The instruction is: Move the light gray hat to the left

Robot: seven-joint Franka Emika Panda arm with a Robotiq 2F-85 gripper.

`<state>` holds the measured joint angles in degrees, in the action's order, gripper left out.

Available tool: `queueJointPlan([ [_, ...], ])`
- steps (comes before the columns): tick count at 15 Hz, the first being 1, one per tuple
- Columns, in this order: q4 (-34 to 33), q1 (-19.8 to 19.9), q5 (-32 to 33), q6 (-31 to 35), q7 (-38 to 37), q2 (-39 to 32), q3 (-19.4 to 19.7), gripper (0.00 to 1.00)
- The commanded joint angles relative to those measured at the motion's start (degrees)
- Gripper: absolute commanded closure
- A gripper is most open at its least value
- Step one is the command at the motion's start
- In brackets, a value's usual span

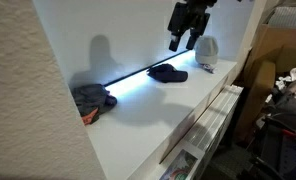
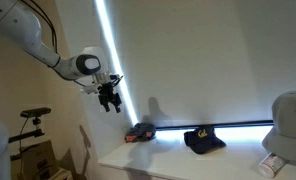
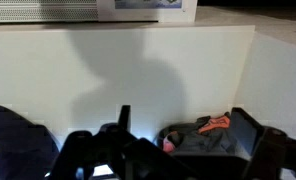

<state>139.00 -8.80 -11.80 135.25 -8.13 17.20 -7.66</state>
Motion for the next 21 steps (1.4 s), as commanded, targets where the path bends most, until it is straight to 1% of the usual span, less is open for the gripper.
queueJointPlan([
  [1,-0.09,0.12,-0.02,-0.15,0.02,0.01,-0.10,0.00],
  [7,-0.09,0.12,-0.01,-0.15,0.02,0.01,-0.10,0.00],
  [8,-0.22,0.36,1.11,7.06,-8.60,-3.36,-3.61,0.00],
  [9,-1.29,1.77,0.66,9.67,-8.74,-5.45,-2.02,0.00],
  [11,-1.28,4.25,-0.66,13.92,-6.83,-6.64,2.52,0.00],
  [12,-0.04,5.18,-1.49,15.55,-6.61,-5.79,3.99,0.00],
  [15,-1.61,9.38,-3.39,19.84,-5.62,-9.02,9.89,0.00],
  [17,-2.68,12.05,-4.73,21.22,-6.14,-10.22,13.14,0.00],
  [19,-4.02,14.50,-6.46,20.73,-7.19,-11.29,16.06,0.00],
  [20,-5.57,14.85,-10.01,19.17,-5.64,-12.60,17.84,0.00],
  [21,-7.77,14.14,-15.87,17.08,-3.17,-14.21,19.09,0.00],
])
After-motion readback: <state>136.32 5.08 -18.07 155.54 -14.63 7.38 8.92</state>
